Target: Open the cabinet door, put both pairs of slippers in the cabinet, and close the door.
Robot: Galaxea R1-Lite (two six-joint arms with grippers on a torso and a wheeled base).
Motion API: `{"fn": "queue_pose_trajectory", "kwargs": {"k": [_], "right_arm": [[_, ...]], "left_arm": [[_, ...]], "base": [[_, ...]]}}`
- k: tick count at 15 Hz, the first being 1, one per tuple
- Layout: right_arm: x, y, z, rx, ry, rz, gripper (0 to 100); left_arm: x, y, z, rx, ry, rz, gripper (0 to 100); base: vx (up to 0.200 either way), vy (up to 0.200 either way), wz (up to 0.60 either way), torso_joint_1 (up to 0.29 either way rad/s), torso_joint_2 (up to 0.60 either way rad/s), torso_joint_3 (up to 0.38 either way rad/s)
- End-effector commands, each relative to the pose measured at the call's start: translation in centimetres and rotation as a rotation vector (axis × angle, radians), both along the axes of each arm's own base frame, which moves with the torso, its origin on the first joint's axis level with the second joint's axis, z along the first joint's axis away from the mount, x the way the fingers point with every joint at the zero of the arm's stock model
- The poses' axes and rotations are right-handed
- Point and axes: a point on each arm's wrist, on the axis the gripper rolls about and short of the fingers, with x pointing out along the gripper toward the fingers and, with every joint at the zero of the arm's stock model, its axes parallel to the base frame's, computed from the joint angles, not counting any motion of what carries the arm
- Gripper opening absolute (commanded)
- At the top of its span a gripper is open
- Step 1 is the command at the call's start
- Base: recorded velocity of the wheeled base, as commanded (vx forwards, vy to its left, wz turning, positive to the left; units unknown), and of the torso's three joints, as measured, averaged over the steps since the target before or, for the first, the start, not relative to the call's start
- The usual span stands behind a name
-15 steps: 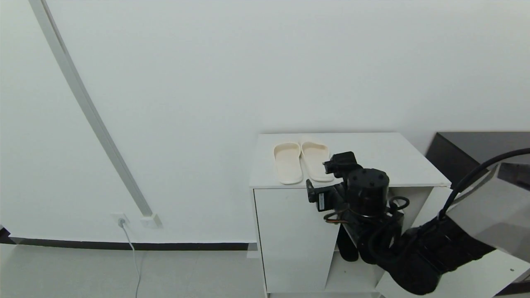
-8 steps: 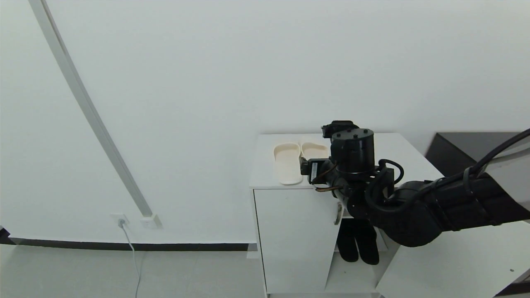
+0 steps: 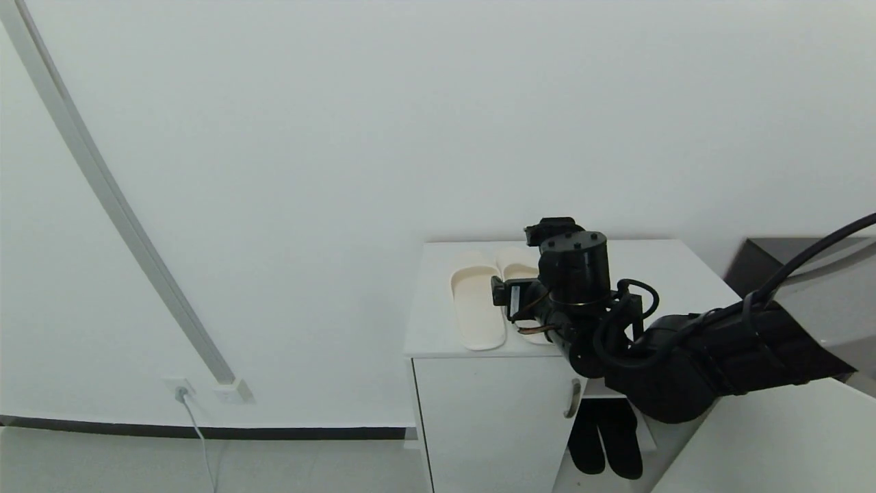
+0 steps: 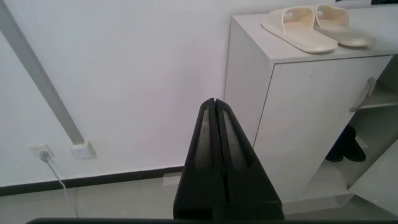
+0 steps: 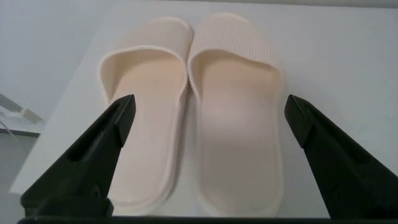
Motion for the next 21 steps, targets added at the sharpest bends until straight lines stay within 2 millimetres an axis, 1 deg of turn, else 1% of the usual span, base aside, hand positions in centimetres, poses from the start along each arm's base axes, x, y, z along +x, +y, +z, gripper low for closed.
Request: {"fn": "queue_pose_trajectory", "kwargs": {"k": [1, 4, 5, 7, 11, 12, 13, 16, 17, 18, 21], "right_arm": [[0.5, 0.6, -2.7, -0.032, 0.035, 0.011, 100], [1.3, 1.2, -4.5, -0.042, 0.06, 0.047, 100], [1.6, 1.5, -4.8, -0.039, 0.061, 0.057, 100], [2.5, 1.9, -4.9, -0.033, 0.048, 0.052, 100], [5.9, 2.7, -6.0, -0.036, 0.016, 0.02, 100], [6.6, 2.8, -5.9, -0.029, 0.007, 0.014, 100], [7.0, 2.9, -6.1, -0.035, 0.01, 0.011, 100], [8.2, 3.4, -6.0, -0.03, 0.001, 0.001, 100], [8.3, 3.4, -6.0, -0.029, 0.0, 0.001, 100], [8.6, 3.4, -5.8, -0.025, -0.005, -0.004, 0], [8.6, 3.4, -5.8, -0.025, -0.006, -0.004, 0]], "left_arm": [[0.0, 0.0, 0.0, -0.007, 0.0, 0.0, 0], [0.0, 0.0, 0.0, -0.012, 0.001, 0.0, 0], [0.0, 0.0, 0.0, -0.012, 0.001, 0.0, 0], [0.0, 0.0, 0.0, -0.012, 0.001, 0.001, 0], [0.0, 0.0, 0.0, -0.015, 0.001, 0.003, 0], [0.0, 0.0, 0.0, -0.015, 0.001, 0.001, 0], [0.0, 0.0, 0.0, -0.015, -0.001, 0.003, 0], [0.0, 0.0, 0.0, -0.016, 0.0, 0.001, 0], [0.0, 0.0, 0.0, -0.018, 0.001, 0.001, 0], [0.0, 0.0, 0.0, -0.021, 0.0, 0.001, 0], [0.0, 0.0, 0.0, -0.021, 0.001, 0.001, 0]], "base": [[0.2, 0.0, 0.0, 0.007, 0.0, 0.002], [0.0, 0.0, 0.0, 0.0, 0.0, 0.0], [0.0, 0.0, 0.0, 0.0, 0.0, 0.0], [0.0, 0.0, 0.0, 0.0, 0.0, 0.0], [0.0, 0.0, 0.0, 0.0, 0.0, 0.0], [0.0, 0.0, 0.0, 0.0, 0.0, 0.0], [0.0, 0.0, 0.0, 0.0, 0.0, 0.0], [0.0, 0.0, 0.0, 0.0, 0.0, 0.0], [0.0, 0.0, 0.0, 0.0, 0.0, 0.0], [0.0, 0.0, 0.0, 0.0, 0.0, 0.0], [0.0, 0.0, 0.0, 0.0, 0.0, 0.0]]}}
